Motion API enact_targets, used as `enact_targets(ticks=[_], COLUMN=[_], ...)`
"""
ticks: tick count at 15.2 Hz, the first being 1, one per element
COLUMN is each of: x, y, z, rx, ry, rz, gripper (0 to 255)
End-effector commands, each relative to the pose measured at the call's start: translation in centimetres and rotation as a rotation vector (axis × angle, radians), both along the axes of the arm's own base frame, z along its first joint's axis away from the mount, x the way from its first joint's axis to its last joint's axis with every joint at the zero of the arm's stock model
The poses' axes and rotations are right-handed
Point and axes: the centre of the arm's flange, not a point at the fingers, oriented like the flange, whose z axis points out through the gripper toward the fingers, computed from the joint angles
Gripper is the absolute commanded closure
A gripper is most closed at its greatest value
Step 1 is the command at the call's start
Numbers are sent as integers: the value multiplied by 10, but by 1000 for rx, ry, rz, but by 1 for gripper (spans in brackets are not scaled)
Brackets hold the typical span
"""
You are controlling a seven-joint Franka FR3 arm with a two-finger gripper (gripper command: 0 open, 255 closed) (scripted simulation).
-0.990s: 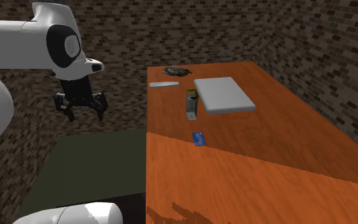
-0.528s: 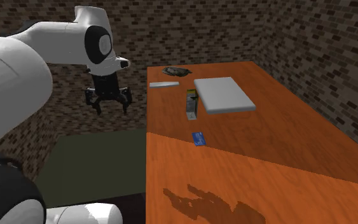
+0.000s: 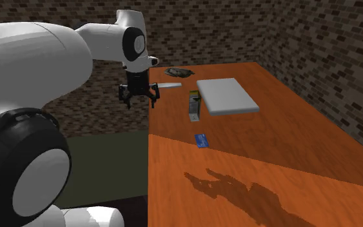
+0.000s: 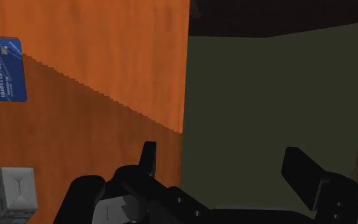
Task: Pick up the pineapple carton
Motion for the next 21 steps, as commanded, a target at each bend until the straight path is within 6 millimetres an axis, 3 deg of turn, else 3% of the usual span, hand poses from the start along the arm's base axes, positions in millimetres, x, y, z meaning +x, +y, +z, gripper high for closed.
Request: enact_targets(ticks=[1,21], x=[11,145], y=[-22,-243], z=[-3,-38], rx=[-4,-29], ry=[0,7], rz=[7,60], gripper=[0,0])
